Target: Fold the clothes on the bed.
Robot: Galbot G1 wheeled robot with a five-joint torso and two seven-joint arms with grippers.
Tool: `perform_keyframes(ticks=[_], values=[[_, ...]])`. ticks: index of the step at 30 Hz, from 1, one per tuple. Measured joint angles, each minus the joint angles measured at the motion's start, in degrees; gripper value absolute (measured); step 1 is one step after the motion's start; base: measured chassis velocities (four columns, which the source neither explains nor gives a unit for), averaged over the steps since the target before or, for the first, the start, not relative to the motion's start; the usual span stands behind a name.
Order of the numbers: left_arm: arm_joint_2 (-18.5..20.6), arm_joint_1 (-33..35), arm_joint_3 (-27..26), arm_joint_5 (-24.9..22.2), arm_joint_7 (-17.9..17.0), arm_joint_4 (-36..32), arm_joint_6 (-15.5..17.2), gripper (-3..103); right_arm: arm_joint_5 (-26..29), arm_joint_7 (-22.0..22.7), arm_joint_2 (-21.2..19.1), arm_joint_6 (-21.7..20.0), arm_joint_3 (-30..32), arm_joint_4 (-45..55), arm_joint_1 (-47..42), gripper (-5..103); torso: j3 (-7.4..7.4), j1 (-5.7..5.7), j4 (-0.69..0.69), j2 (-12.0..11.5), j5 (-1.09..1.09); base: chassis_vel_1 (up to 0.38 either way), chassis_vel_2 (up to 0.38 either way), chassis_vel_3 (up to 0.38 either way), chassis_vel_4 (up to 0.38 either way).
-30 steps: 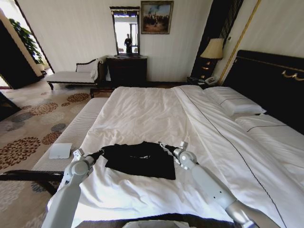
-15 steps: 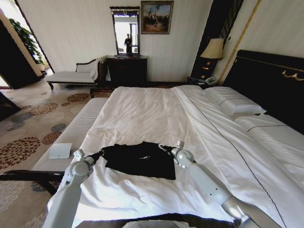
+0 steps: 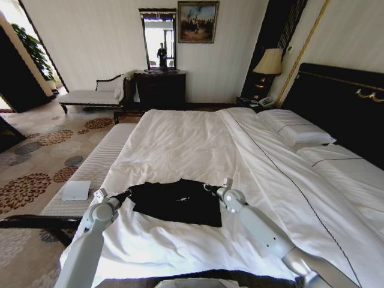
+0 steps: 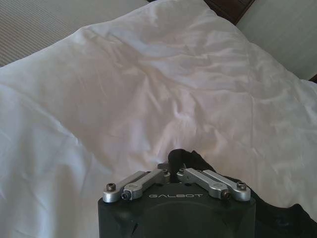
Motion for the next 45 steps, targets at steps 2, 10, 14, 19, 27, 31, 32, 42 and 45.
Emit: perform_keyframes(ticks=[2, 10, 14, 19, 27, 31, 32, 42, 45], values=[[0.2, -0.2, 0.1, 0.0, 0.1, 0.2, -0.1, 1, -1.3, -1.7, 0.1, 0.5, 0.3, -0.2, -0.4, 3, 0.0, 0.0, 0.0, 0.0, 0.0, 0.0, 0.0, 0.0, 0.0], [1.0, -1.0, 0.1, -1.2, 0.6, 0.1, -1.5, 1, -4.0, -9.7, -1.1, 4.3, 3.2, 2.6, -3.8, 0, 0.0, 0.0, 0.01, 0.0, 0.0, 0.0, 0.0, 0.0, 0.0], [2.1, -2.1, -0.6, -4.2, 0.9, -3.8, -3.7, 1, -5.3, -19.0, -3.3, 11.3, 7.5, 8.0, -8.1, 0, 0.0, 0.0, -0.01, 0.0, 0.01, 0.0, 0.0, 0.0, 0.0], [3.9, -3.6, -1.6, -8.0, 1.1, -8.7, -5.6, 1, -4.9, -26.7, -5.3, 17.3, 11.7, 13.2, -10.3, 0, 0.0, 0.0, 0.0, 0.0, 0.01, 0.0, 0.0, 0.0, 0.0], [8.5, -7.3, -2.7, -13.8, 1.5, -16.0, -7.9, 1, -0.5, -34.2, -8.9, 24.0, 18.2, 22.3, -10.6, 0, 0.0, 0.0, 0.01, 0.0, 0.0, 0.0, 0.0, 0.0, 0.0], [11.1, -10.5, -3.2, -17.0, 1.3, -17.7, -9.2, 1, 1.3, -34.4, -10.8, 25.8, 20.2, 25.3, -9.4, 0, -0.01, -0.01, 0.01, 0.0, 0.01, 0.0, 0.0, 0.0, 0.0], [11.7, -11.6, -3.2, -17.7, 1.0, -17.9, -9.6, 1, 2.0, -34.3, -11.3, 26.0, 20.8, 25.9, -9.1, 0, 0.0, 0.0, 0.02, 0.0, 0.0, 0.0, 0.0, 0.0, 0.0], [20.3, -28.4, 4.0, -21.6, -1.9, -13.5, -12.9, 1, 8.6, -29.7, -16.5, 26.3, 21.7, 27.4, 1.9, 0, 0.0, 0.0, 0.01, 0.0, -0.01, 0.0, 0.0, 0.0, 0.0], [22.0, -37.3, 9.4, -22.4, -2.2, -9.1, -13.3, 1, 10.0, -27.7, -17.6, 26.3, 18.4, 25.2, 8.5, 0, 0.0, 0.01, 0.0, 0.0, 0.0, 0.0, 0.0, 0.0, 0.0]])
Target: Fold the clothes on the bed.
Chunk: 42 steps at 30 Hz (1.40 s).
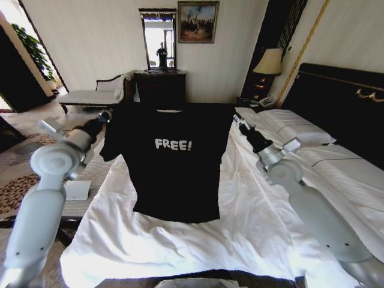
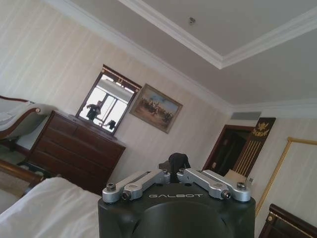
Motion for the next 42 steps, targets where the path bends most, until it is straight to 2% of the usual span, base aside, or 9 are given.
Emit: perform_keyframes(ticks=[6, 11, 14, 19, 27, 31, 37, 40, 42], values=[[1.1, -10.5, 4.0, -2.1, -0.1, 3.2, -0.8, 1, 1.8, 2.4, -0.6, -0.1, -2.8, -1.6, 7.9, 0, 0.01, 0.01, 0.0, 0.0, 0.03, 0.0, 0.0, 0.0, 0.0], [2.6, -13.2, 4.2, -4.3, -0.1, 2.8, -1.9, 1, 2.9, 2.5, -2.3, -0.3, -2.5, -1.2, 11.5, 0, 0.0, 0.0, 0.01, 0.0, 0.0, 0.0, 0.0, 0.0, 0.0], [3.6, -12.5, 3.3, -5.3, 0.1, 1.1, -2.4, 1, 3.3, 2.5, -3.6, -0.4, -1.4, 0.2, 11.1, 0, -0.01, 0.0, 0.0, 0.0, 0.0, 0.0, 0.0, 0.0, 0.0], [6.4, -2.6, -1.5, -6.1, 0.3, -7.0, -3.3, 1, 3.3, 2.7, -6.6, -1.4, 4.4, 7.3, 2.3, 0, -0.01, 0.0, 0.01, 0.0, 0.02, 0.0, 0.0, 0.0, 0.0], [7.6, 20.6, -17.8, -7.2, 1.5, -24.3, -3.3, 1, 2.7, 3.1, -9.5, -3.6, 18.8, 22.6, -19.9, 0, -0.03, -0.04, 0.0, 0.0, 0.01, 0.0, 0.0, 0.0, 0.0], [7.9, 33.5, -33.1, -14.5, 2.3, -32.3, -3.4, 1, 2.6, 3.4, -9.3, -3.7, 31.5, 31.1, -31.4, 0, -0.03, -0.03, 0.01, 0.0, 0.0, 0.0, 0.0, 0.0, 0.0], [7.4, 42.4, -47.1, -22.5, 2.5, -33.8, -3.5, 1, 3.8, 5.3, -7.3, -5.1, 42.1, 37.7, -40.5, 0, -0.03, -0.03, -0.02, 0.0, -0.01, 0.0, 0.0, 0.0, 0.0], [7.9, 45.7, -54.7, -29.5, 2.4, -33.7, -3.4, 1, 9.6, 12.1, -7.7, -7.7, 47.3, 38.1, -40.7, 0, -0.03, -0.04, 0.02, 0.0, 0.0, 0.0, 0.0, 0.0, 0.0], [8.2, 46.0, -56.0, -31.0, 2.0, -33.7, -3.0, 1, 11.1, 14.3, -8.4, -8.7, 48.4, 38.1, -40.3, 0, -0.02, -0.03, 0.03, 0.0, -0.01, 0.0, 0.0, 0.0, 0.0]])
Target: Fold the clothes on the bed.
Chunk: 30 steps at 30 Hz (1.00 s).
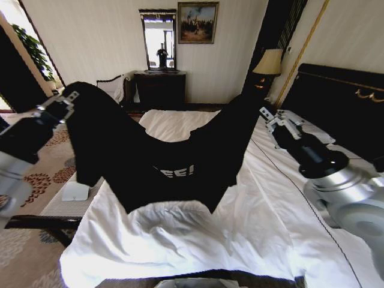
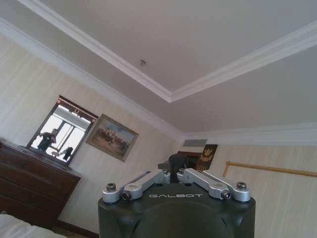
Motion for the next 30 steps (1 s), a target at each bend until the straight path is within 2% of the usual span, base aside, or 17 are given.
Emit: perform_keyframes(ticks=[2, 4, 5, 6, 7, 8, 9, 10, 11, 12, 14, 17, 18, 21, 22, 27, 30], values=[[-0.1, 0.1, 1.2, 0.2, -0.7, 0.1, 1.4, 1, -0.3, 2.7, -0.2, -1.6, -0.8, -0.1, 0.3, 0, 0.01, 0.02, -0.03, 0.0, 0.01, 0.0, 0.0, 0.0, 0.0], [-1.7, 0.2, 7.6, 6.9, -1.7, 0.3, 4.4, 1, -3.6, 4.9, 1.4, -4.0, -4.5, -0.2, -0.3, 0, 0.02, 0.04, -0.03, 0.0, 0.02, 0.0, 0.0, 0.0, 0.0], [-1.7, 0.2, 7.6, 6.9, -1.7, 0.3, 4.4, 1, -3.6, 4.9, 1.4, -4.0, -4.5, -0.2, -0.3, 0, 0.02, 0.04, -0.03, 0.0, 0.02, 0.0, 0.0, 0.0, 0.0], [-3.5, 1.1, 12.6, 11.9, -2.2, 0.4, 7.2, 1, -6.0, 5.8, 3.0, -6.1, -7.9, -0.4, -1.1, 0, 0.03, 0.04, -0.05, 0.0, 0.02, 0.0, 0.0, 0.0, 0.0], [-3.5, 1.1, 12.6, 11.9, -2.2, 0.4, 7.2, 1, -6.0, 5.8, 3.0, -6.1, -7.9, -0.4, -1.1, 0, 0.03, 0.04, -0.05, 0.0, 0.02, 0.0, 0.0, 0.0, 0.0], [-5.3, 2.2, 17.6, 16.7, -2.1, 0.5, 8.6, 1, -8.5, 6.1, 4.4, -7.5, -12.2, -1.6, -1.1, 0, 0.02, 0.04, -0.06, 0.0, 0.01, 0.0, 0.0, 0.0, 0.0], [-7.6, 3.1, 24.9, 23.3, -1.4, 0.9, 9.6, 1, -11.4, 6.1, 5.8, -8.5, -17.0, -5.0, -0.8, 0, 0.02, 0.03, -0.03, 0.0, -0.01, 0.0, 0.0, 0.0, 0.0], [-9.6, 2.9, 31.8, 29.3, -0.9, 2.7, 9.8, 1, -14.3, 5.9, 7.1, -9.2, -21.6, -9.2, -0.3, 0, 0.02, 0.02, 0.0, 0.0, 0.0, 0.0, 0.0, 0.0, 0.0], [-11.1, 2.2, 36.4, 33.2, -0.6, 4.9, 9.8, 1, -16.5, 5.6, 8.1, -9.6, -25.5, -12.9, 0.5, 0, 0.01, 0.02, 0.0, 0.0, 0.03, 0.0, 0.0, 0.0, 0.0], [-11.1, 2.2, 36.4, 33.2, -0.6, 4.9, 9.8, 1, -16.5, 5.6, 8.1, -9.6, -25.5, -12.9, 0.5, 0, 0.01, 0.02, 0.0, 0.0, 0.03, 0.0, 0.0, 0.0, 0.0], [-13.7, -0.3, 45.8, 39.3, -0.2, 10.4, 9.6, 1, -19.4, 5.3, 9.6, -9.8, -31.4, -19.3, 2.1, 0, 0.02, 0.02, -0.01, 0.0, 0.04, 0.0, 0.0, 0.0, 0.0], [-18.1, -6.9, 58.4, 47.3, -0.1, 23.8, 7.8, 1, -26.0, 4.1, 12.1, -8.5, -41.1, -32.7, 7.0, 0, 0.04, 0.04, -0.04, -0.1, 0.02, 0.0, 0.0, 0.0, 0.0], [-18.1, -6.9, 58.4, 47.3, -0.1, 23.8, 7.8, 1, -26.0, 4.1, 12.1, -8.5, -41.1, -32.7, 7.0, 0, 0.04, 0.04, -0.04, -0.1, 0.02, 0.0, 0.0, 0.0, 0.0], [-21.7, -13.9, 65.6, 52.8, 1.0, 35.3, 5.1, 1, -29.3, 2.5, 14.3, -6.6, -47.5, -42.1, 12.6, 0, 0.04, 0.05, -0.04, -0.1, 0.02, 0.0, 0.0, 0.0, 0.0], [-21.7, -13.9, 65.6, 52.8, 1.0, 35.3, 5.1, 1, -29.3, 2.5, 14.3, -6.6, -47.5, -42.1, 12.6, 0, 0.04, 0.05, -0.04, -0.1, 0.02, 0.0, 0.0, 0.0, 0.0], [-24.8, -22.3, 70.4, 56.7, 2.8, 47.9, 2.2, 1, -30.8, 1.6, 16.9, -4.0, -53.2, -53.2, 19.9, 0, 0.03, 0.03, -0.03, 0.0, 0.02, 0.0, 0.0, 0.0, 0.0], [-25.8, -24.6, 71.2, 57.8, 3.5, 51.8, 1.3, 1, -30.8, 1.7, 18.1, -3.6, -55.0, -56.8, 22.5, 0, 0.03, 0.04, -0.02, 0.0, 0.01, 0.0, 0.0, 0.0, 0.0]])
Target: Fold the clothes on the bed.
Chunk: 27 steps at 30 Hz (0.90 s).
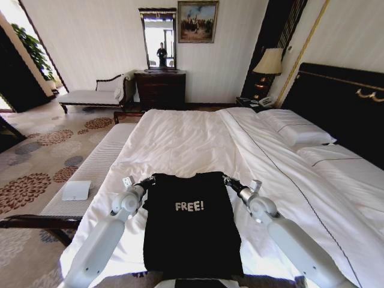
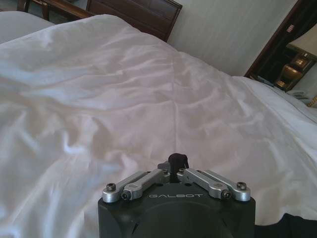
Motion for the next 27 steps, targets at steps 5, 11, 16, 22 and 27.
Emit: perform_keyframes(ticks=[5, 11, 16, 22, 27], values=[[-2.4, -3.6, 0.9, 2.3, 0.9, 6.9, -1.6, 1, -0.8, 0.4, 2.3, 0.8, -2.3, -5.4, 3.1, 0, 0.0, 0.01, -0.01, 0.0, 0.0, 0.0, 0.0, 0.0, 0.0], [-5.7, -4.9, 1.1, 5.5, 1.4, 12.7, -2.8, 1, -3.0, 2.6, 3.6, 1.2, -3.3, -9.2, 4.1, 0, -0.01, -0.01, -0.01, 0.0, 0.0, 0.0, 0.0, 0.0, 0.0], [-7.1, -3.9, 1.1, 6.7, 1.3, 13.4, -2.9, 1, -3.4, 5.0, 3.6, -0.2, -3.3, -9.6, 3.4, 0, -0.02, -0.01, -0.01, 0.0, 0.0, 0.0, 0.0, 0.0, 0.0], [-7.7, -3.2, 1.0, 7.3, 1.1, 14.6, -2.7, 1, -4.6, 5.9, 4.8, 0.3, -3.6, -10.6, 2.9, 0, -0.02, -0.02, -0.01, 0.0, 0.0, 0.0, 0.0, 0.0, 0.0], [-8.5, -2.6, 0.7, 7.2, 0.6, 14.1, -3.2, 9, -5.2, 7.3, 6.5, 0.9, -3.6, -11.3, 2.8, 0, -0.02, -0.01, 0.01, 0.0, -0.01, 0.0, 0.0, 0.0, 0.0]])
